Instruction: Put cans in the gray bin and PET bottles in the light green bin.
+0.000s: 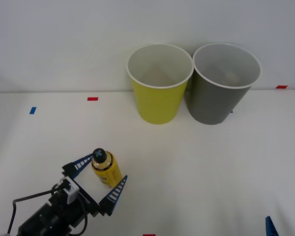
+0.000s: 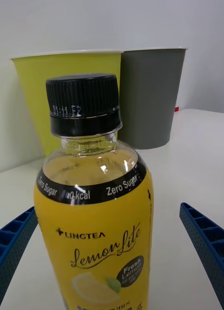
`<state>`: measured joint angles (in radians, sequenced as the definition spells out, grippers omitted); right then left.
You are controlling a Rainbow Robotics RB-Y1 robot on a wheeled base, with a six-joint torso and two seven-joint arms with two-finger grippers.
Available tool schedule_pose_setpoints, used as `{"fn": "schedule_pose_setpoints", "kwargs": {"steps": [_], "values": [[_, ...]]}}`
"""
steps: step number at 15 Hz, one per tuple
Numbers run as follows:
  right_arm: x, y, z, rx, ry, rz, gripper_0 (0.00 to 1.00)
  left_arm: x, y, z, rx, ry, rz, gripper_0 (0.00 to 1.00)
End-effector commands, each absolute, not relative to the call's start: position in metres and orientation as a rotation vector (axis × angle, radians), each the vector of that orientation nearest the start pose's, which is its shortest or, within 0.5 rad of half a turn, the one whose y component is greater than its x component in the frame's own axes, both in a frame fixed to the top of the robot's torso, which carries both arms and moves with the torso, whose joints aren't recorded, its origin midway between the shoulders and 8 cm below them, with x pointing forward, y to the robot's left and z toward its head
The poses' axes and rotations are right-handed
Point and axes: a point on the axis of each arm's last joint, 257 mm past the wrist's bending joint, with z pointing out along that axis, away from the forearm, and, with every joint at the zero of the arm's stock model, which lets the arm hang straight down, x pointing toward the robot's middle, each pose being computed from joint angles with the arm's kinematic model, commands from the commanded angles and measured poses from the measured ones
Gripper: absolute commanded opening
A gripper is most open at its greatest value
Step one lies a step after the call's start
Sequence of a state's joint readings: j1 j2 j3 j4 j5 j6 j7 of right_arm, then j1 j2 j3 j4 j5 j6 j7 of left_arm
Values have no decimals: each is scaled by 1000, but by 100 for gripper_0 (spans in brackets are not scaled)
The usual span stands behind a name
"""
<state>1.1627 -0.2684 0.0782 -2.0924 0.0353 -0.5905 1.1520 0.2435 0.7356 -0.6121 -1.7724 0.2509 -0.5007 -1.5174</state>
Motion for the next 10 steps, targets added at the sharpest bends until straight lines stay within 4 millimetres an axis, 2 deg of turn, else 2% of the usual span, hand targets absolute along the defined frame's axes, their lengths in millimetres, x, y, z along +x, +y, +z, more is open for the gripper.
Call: {"fn": "schedule_pose_setpoints", "kwargs": {"steps": [1,6,7,8,9,10], "values": [[204,-303,-237,143,1604,86,100,367,121,-244,591,1390,-419,100],[204,-303,-237,143,1604,86,100,379,118,-236,543,1394,-441,100],[204,-303,-237,143,1604,86,100,379,119,-237,541,1396,-441,97],[204,-303,-237,143,1604,86,100,379,119,-236,540,1395,-442,66],[204,-303,-237,143,1604,86,100,379,119,-237,540,1397,-442,30],[204,-303,-237,143,1604,86,100,378,118,-236,543,1394,-441,5]]}}
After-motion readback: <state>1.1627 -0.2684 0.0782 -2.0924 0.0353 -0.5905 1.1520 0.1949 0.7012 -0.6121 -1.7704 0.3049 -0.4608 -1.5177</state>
